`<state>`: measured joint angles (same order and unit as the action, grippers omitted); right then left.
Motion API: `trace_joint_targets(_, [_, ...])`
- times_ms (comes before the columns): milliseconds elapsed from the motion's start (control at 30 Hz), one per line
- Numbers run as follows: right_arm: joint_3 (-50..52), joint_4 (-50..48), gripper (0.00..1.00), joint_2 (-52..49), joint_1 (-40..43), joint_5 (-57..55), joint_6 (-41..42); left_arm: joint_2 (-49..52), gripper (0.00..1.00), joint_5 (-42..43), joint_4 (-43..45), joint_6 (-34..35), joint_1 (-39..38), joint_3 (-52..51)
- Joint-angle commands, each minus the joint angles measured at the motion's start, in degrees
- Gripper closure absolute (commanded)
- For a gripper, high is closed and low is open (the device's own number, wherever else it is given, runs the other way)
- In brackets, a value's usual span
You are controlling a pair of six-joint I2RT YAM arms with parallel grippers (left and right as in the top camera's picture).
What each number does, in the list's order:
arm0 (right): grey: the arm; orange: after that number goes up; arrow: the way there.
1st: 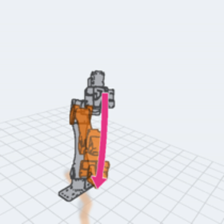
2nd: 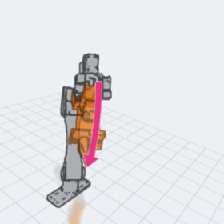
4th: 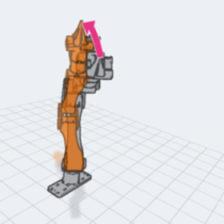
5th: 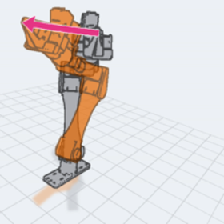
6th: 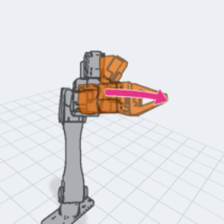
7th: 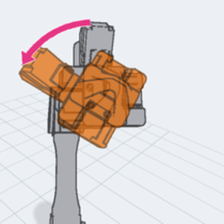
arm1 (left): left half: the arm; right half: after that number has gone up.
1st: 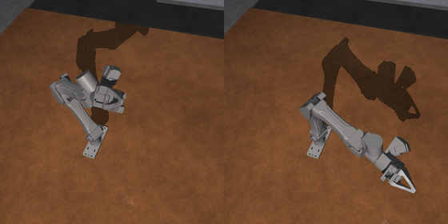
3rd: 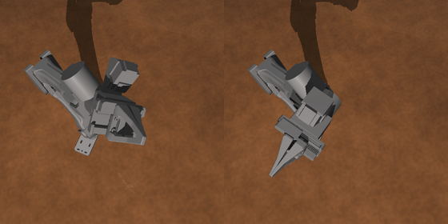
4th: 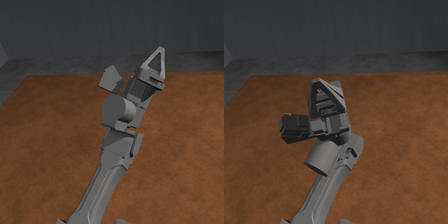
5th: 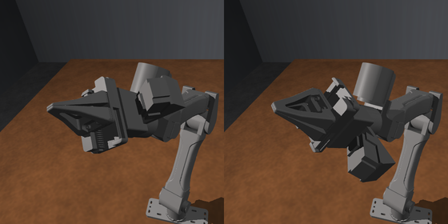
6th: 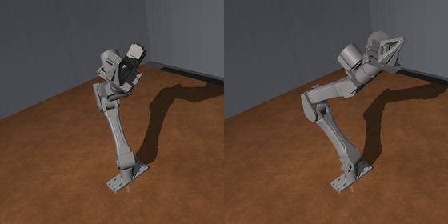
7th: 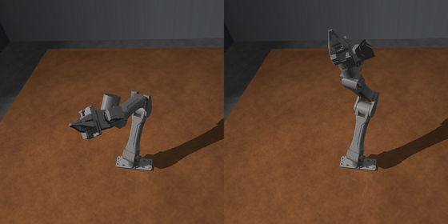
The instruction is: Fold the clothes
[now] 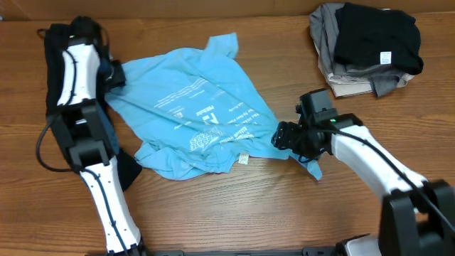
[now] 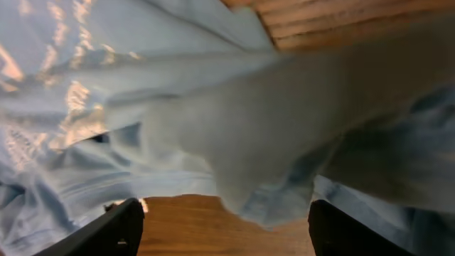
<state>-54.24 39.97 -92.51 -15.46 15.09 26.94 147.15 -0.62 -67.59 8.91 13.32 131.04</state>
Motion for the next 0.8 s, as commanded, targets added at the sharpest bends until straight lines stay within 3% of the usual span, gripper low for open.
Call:
trace_joint_targets(0, [-1.22, -0.92, 0.24, -0.92, -0.28, 2.19, 0.11, 4.17, 0.49, 3.23, -3.41, 0.52, 0.24, -1.29])
trace_joint_targets(200, [-1.22, 1.6, 0.28, -0.85, -0.35, 0.87, 1.03, 4.17, 0.45, 3.26, -10.84, -0.17, -0.68, 7.87])
trace_joint_targets(267, [-1.2, 1.97, 0.37, -0.9, -0.35, 0.31, 1.38, 4.13, 0.44, 3.23, -14.23, -0.15, -1.27, 13.29])
trace_joint_targets(433, [-1.18, 4.09, 0.83, -0.9, -0.33, -1.86, 2.4, 4.11, 0.43, 3.26, -22.32, -0.37, -2.34, 28.35])
trace_joint_targets(500, [-1.18, 5.68, 0.96, -0.9, -0.02, -2.99, 3.13, 4.11, 0.43, 3.28, -25.27, -0.35, -2.49, 34.64])
trace_joint_targets(700, [-1.18, 7.69, 0.96, -0.9, 3.98, -9.14, 0.33, 3.56, 0.35, 8.24, -29.22, -1.64, -2.54, 49.05])
trace_joint_targets(767, [-1.18, 6.54, 0.96, -0.9, 5.81, -8.9, -1.79, 2.34, 0.34, 10.08, -29.09, -1.62, -2.54, 49.03])
